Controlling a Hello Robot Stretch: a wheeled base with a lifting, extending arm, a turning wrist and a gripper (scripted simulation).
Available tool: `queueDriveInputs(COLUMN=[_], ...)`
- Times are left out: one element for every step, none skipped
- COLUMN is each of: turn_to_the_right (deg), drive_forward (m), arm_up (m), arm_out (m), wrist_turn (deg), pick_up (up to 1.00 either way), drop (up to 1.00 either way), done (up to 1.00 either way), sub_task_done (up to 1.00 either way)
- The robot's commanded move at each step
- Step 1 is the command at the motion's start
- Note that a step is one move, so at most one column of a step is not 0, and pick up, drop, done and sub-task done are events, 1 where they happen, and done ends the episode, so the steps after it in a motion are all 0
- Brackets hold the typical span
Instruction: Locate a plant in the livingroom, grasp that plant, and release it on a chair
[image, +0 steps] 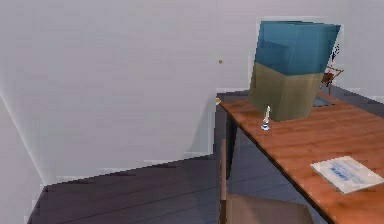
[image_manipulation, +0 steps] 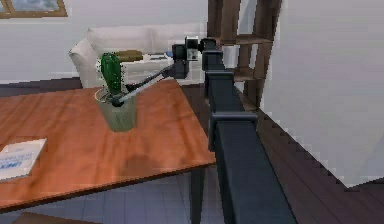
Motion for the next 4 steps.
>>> queueDriveInputs(turn_to_the_right=[0.0,0.0,0.0,45.0], drive_forward=[0.00,0.00,0.00,0.00], arm_up=[0.00,0.00,0.00,0.00], arm_out=[0.00,0.00,-0.48,0.00], wrist_turn=[-45.0,-3.0,0.0,0.0], pick_up=[0.00,0.00,0.00,0.00], drop=[0.00,0.00,0.00,0.00], done=[0.00,0.00,0.00,0.00], sub_task_done=[0.00,0.00,0.00,0.00])
